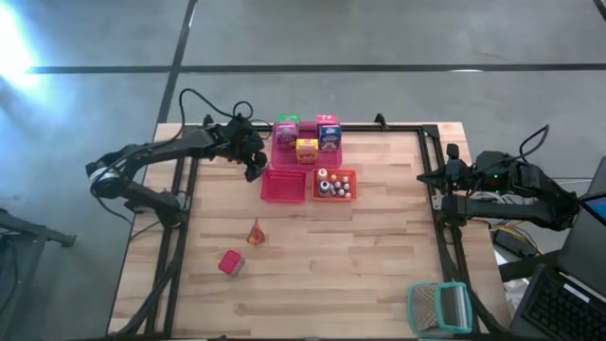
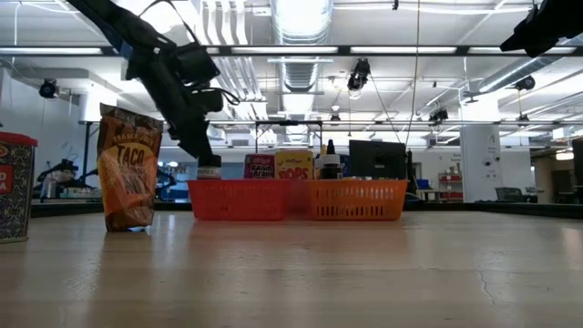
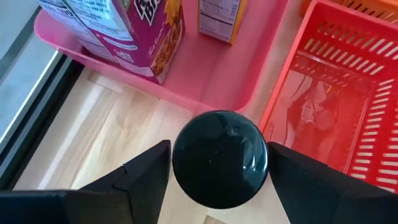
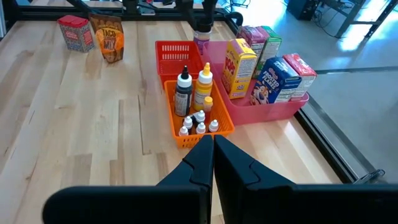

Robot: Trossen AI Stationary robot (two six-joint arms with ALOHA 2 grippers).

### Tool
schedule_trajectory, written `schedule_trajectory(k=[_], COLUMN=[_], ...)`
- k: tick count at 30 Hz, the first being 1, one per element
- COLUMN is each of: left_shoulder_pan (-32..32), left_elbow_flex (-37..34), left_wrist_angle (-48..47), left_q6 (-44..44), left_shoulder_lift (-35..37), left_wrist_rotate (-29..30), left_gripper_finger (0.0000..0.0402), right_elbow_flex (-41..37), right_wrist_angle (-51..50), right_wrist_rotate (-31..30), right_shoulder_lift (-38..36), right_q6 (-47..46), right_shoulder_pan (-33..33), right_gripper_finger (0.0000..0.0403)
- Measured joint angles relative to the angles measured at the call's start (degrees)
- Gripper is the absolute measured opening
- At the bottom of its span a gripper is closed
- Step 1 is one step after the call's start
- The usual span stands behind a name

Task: Pick & Place Kitchen Items
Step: Put the black seasoning bottle into the red bin

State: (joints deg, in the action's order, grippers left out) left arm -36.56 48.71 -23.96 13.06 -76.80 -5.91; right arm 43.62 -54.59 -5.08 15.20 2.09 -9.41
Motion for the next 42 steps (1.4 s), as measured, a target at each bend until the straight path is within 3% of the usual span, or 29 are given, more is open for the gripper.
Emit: schedule_trajectory(k=[11,20,27,33,42], left_shoulder_pan=[-0.09,-0.09,-0.09,-0.09,1.23], left_elbow_flex=[-0.22,-0.22,-0.20,3.88,11.97], left_wrist_angle=[0.84,1.07,0.41,-5.95,-13.81], left_q6=[0.02,-0.04,0.02,0.90,-1.40], left_shoulder_lift=[-0.45,-0.45,0.07,2.42,7.31], left_wrist_rotate=[0.00,-0.02,0.61,3.27,1.69], left_gripper_finger=[0.0263,0.0214,0.0229,0.0221,0.0223], right_elbow_flex=[-0.02,-0.02,0.00,-0.02,-0.01], right_wrist_angle=[0.00,0.00,0.00,0.00,0.00], right_wrist_rotate=[0.00,0.00,0.00,0.00,0.00], right_shoulder_lift=[0.00,0.00,0.00,0.00,-0.02], right_q6=[0.01,0.02,0.02,0.02,0.02], right_shoulder_pan=[0.00,0.00,0.00,0.00,0.01], right_gripper_finger=[0.0008,0.0008,0.0008,0.0008,0.0008])
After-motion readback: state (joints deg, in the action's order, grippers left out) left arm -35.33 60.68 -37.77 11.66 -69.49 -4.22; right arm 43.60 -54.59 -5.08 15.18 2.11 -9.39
